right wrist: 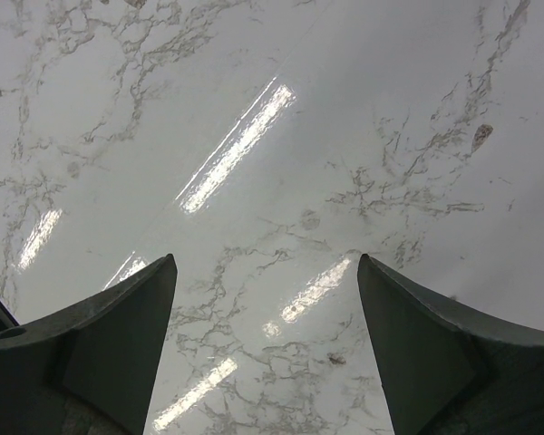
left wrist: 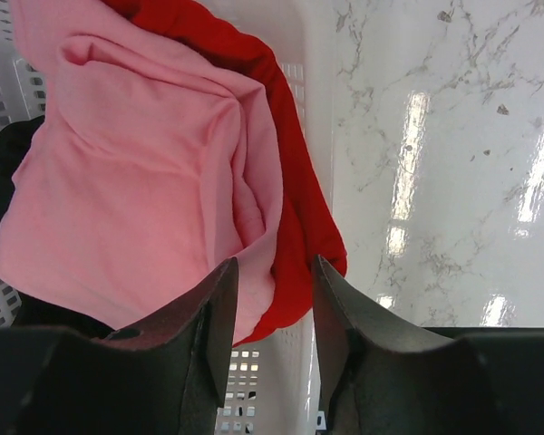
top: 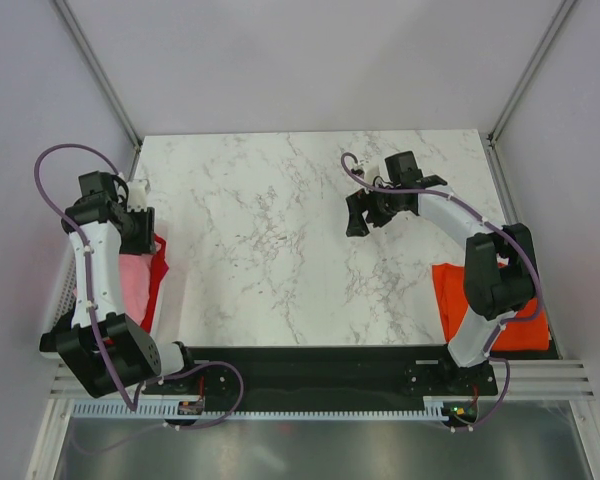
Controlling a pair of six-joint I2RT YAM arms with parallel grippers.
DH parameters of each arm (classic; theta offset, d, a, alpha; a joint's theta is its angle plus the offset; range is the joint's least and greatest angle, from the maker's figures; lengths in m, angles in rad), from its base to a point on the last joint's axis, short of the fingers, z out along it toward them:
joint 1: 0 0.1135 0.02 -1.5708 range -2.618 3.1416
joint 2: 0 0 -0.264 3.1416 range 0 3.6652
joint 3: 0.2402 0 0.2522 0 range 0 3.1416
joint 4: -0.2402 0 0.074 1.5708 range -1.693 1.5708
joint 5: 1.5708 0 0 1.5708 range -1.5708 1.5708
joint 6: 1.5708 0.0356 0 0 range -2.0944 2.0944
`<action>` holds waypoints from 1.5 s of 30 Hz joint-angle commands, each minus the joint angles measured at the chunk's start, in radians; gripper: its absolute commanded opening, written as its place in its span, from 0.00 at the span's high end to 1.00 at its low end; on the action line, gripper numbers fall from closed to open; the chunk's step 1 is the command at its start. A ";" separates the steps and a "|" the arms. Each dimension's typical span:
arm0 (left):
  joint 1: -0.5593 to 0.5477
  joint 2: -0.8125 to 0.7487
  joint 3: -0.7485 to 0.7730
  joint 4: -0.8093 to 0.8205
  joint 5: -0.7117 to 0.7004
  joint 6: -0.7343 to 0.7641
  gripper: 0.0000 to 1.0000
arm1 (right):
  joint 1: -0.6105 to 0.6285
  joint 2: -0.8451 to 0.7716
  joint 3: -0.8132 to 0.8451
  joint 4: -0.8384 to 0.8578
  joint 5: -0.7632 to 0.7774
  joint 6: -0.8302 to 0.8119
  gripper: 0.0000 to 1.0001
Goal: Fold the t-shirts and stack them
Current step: Grab the tshirt from the pile
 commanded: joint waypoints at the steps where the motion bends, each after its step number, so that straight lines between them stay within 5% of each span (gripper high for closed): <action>1: 0.011 -0.012 0.031 0.033 -0.023 0.041 0.54 | 0.002 -0.023 -0.020 0.017 -0.036 -0.023 0.11; 31: 0.025 0.038 -0.033 0.057 0.003 0.024 0.60 | 0.002 -0.017 -0.035 0.017 -0.052 -0.022 0.10; 37: 0.025 0.048 0.007 0.048 0.034 0.015 0.96 | 0.004 -0.028 -0.037 0.020 -0.042 -0.023 0.10; 45: 0.025 0.052 0.252 0.025 0.095 -0.019 0.98 | 0.004 -0.138 0.058 0.070 0.065 -0.112 0.06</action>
